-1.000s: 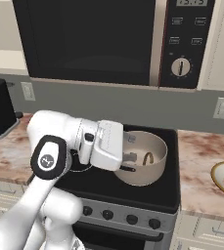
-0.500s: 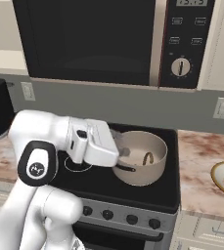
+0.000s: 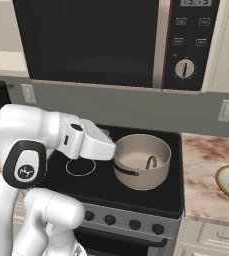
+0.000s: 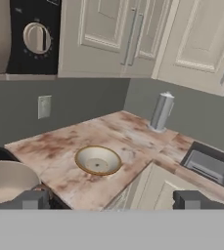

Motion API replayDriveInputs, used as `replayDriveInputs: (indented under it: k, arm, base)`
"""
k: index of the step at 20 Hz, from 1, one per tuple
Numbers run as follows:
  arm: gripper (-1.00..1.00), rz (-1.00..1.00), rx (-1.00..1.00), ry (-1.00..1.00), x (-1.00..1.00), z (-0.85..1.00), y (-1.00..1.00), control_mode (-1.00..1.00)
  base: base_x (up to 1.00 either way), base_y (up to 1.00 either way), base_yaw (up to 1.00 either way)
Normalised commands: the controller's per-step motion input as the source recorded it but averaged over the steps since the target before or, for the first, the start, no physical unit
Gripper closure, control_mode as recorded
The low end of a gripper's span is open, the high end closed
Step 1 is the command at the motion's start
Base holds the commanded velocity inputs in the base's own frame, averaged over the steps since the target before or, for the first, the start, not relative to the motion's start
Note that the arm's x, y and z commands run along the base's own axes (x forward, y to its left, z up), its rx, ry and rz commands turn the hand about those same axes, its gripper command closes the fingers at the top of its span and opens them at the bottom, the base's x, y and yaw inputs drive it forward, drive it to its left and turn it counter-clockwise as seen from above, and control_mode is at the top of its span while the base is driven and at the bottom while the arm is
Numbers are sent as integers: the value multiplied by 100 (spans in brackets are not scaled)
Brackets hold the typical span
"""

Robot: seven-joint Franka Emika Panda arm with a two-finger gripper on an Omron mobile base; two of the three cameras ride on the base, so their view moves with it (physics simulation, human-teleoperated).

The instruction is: Open the cabinet and move the ladle to the pot. Then close the cabinet.

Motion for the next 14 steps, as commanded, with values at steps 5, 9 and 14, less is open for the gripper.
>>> replayDriveInputs:
  k: [5, 9, 14]
  arm:
    - [-100, 16, 11, 15, 0, 11, 30, -100]
    - [-100, 16, 9, 6, -1, 13, 22, -100]
    - [-100, 11, 9, -2, -14, 2, 13, -100]
  base:
    - [0, 0, 0]
    - [0, 0, 0]
    - [0, 0, 0]
